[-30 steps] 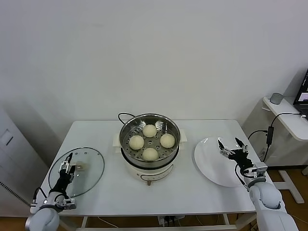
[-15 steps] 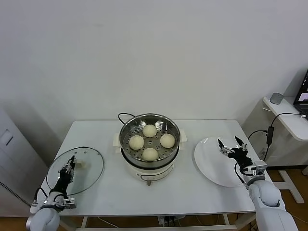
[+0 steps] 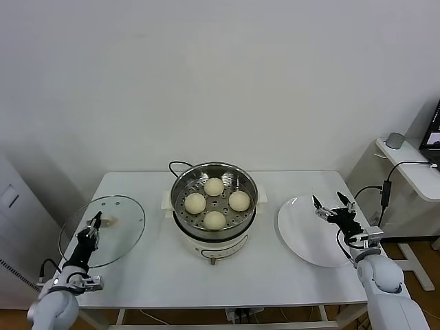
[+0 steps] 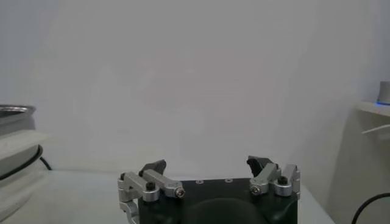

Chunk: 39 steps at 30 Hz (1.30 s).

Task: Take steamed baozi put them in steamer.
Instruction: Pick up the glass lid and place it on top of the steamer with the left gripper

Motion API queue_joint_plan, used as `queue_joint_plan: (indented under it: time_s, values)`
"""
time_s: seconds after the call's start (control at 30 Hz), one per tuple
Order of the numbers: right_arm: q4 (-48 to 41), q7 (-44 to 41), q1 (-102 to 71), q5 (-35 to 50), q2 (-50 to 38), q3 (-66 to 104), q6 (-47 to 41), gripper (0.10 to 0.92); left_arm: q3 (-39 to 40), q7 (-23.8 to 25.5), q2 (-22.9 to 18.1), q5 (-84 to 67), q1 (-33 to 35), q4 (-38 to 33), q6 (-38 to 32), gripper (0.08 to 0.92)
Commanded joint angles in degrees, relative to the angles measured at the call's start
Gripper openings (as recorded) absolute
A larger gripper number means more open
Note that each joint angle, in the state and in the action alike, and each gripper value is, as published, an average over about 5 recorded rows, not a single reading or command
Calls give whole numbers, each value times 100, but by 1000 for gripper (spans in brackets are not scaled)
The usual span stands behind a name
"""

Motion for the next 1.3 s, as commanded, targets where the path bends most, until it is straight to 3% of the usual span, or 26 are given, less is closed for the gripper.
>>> queue_joint_plan:
  time_s: [0.03, 0.23, 0.4, 0.9, 1.3]
  values:
    - [13, -10, 14, 36, -53, 2, -6, 823, 379, 1006, 392, -542, -104, -1390, 1145, 100]
    - [37, -25, 8, 71, -123, 27, -5, 823, 1211, 1685, 686, -935, -616, -1934, 2381, 100]
    - [54, -40, -23, 74, -139, 43, 2, 823, 1942, 2136, 687, -665, -1140, -2202, 3124, 100]
    - [37, -43, -41, 28, -125, 14, 0, 823, 3628, 2691, 107, 674, -2000, -2158, 4023, 100]
    - [43, -48, -52, 8, -117, 11, 3, 823, 4109, 2773, -542, 1268, -2162, -1927, 4318, 100]
